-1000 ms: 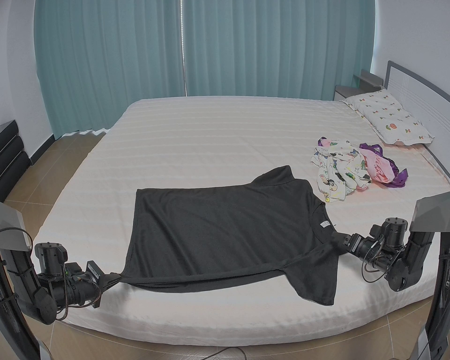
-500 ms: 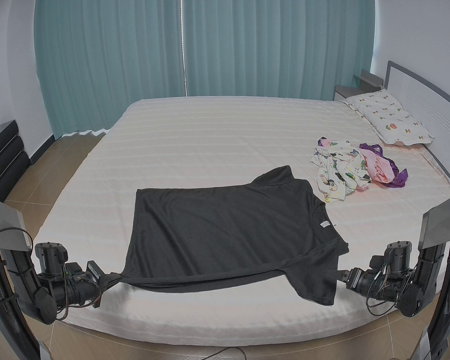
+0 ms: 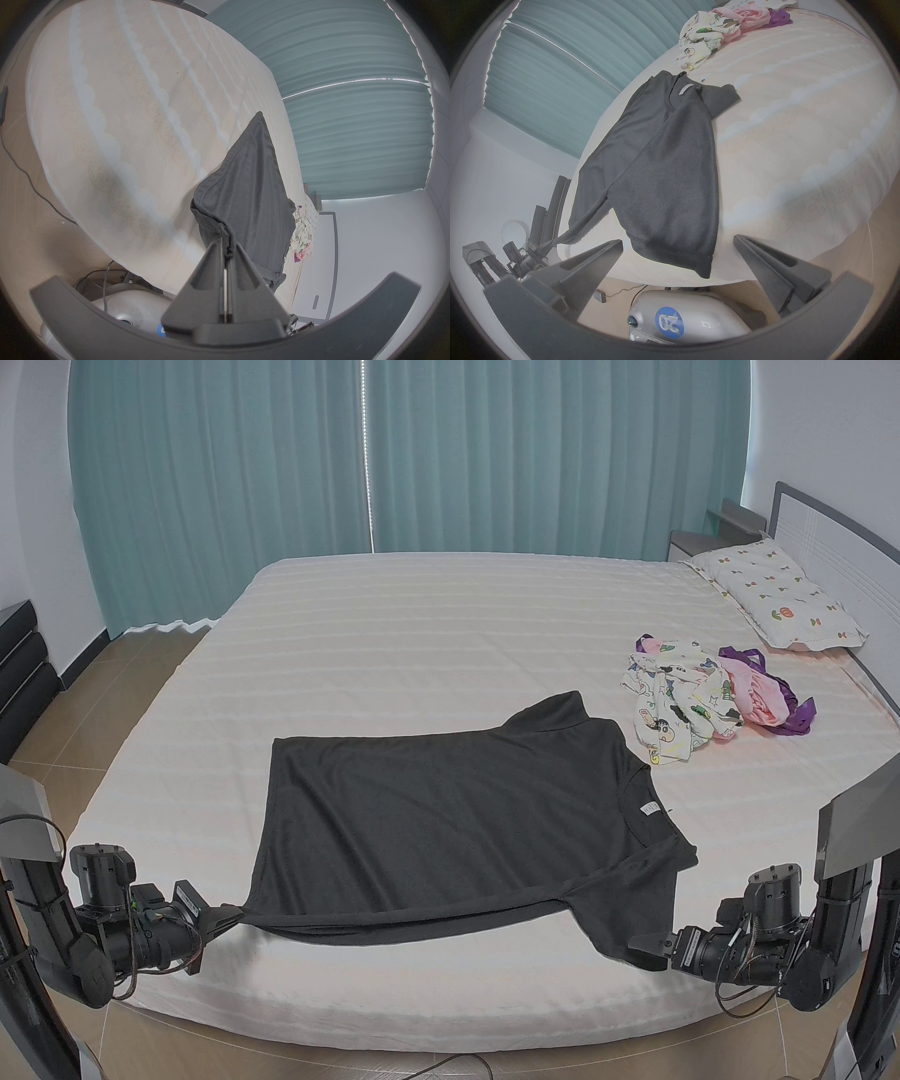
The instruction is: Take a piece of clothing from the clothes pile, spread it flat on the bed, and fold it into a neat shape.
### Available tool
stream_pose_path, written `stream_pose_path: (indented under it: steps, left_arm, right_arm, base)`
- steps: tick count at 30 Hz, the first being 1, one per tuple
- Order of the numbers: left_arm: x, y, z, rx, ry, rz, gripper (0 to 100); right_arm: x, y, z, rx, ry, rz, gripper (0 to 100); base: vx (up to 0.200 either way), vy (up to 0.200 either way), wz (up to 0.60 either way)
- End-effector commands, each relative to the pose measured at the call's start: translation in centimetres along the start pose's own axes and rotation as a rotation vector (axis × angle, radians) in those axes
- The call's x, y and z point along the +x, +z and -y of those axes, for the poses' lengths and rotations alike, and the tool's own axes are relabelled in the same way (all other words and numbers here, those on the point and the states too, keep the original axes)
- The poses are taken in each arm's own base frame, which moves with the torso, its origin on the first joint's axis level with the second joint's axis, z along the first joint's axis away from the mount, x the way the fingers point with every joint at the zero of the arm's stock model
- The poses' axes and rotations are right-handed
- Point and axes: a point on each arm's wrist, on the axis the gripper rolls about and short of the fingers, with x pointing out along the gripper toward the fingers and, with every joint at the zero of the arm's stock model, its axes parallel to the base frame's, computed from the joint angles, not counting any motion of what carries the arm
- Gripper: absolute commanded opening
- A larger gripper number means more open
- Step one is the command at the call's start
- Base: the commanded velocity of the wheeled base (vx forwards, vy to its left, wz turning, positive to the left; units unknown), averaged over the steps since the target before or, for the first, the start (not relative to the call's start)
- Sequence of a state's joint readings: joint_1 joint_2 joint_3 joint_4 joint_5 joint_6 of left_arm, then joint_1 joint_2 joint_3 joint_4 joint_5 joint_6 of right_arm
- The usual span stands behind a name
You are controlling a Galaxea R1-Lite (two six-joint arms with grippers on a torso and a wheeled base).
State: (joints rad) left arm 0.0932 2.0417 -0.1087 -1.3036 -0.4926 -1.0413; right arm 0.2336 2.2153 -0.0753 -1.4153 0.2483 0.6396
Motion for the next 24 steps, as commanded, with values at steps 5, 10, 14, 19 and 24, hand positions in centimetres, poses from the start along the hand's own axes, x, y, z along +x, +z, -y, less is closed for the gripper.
stream_pose_path:
  steps: [5, 10, 14, 19, 24]
  left_arm:
    - [0.0, 0.0, 0.0, -0.001, 0.001, 0.000, 0]
    - [0.0, 0.0, 0.0, -0.001, 0.001, 0.000, 0]
    - [0.0, 0.0, 0.0, -0.001, 0.001, 0.000, 0]
    - [0.0, 0.1, 0.0, -0.003, 0.000, 0.002, 0]
    - [-0.3, -0.1, 0.0, -0.003, -0.001, 0.003, 0]
  right_arm:
    - [0.5, -0.4, -0.8, 0.041, 0.027, -0.016, 100]
    - [1.0, -0.2, -0.7, 0.041, 0.016, -0.005, 0]
    - [0.6, -0.4, -0.5, 0.047, -0.016, 0.003, 0]
    - [-1.1, -0.2, 0.0, 0.064, -0.042, 0.026, 0]
    - [-3.0, 0.4, 0.4, 0.095, -0.057, 0.074, 0]
  base:
    - [0.000, 0.000, 0.00]
    - [0.000, 0.000, 0.00]
    - [0.000, 0.000, 0.00]
    - [0.000, 0.000, 0.00]
    - [0.000, 0.000, 0.00]
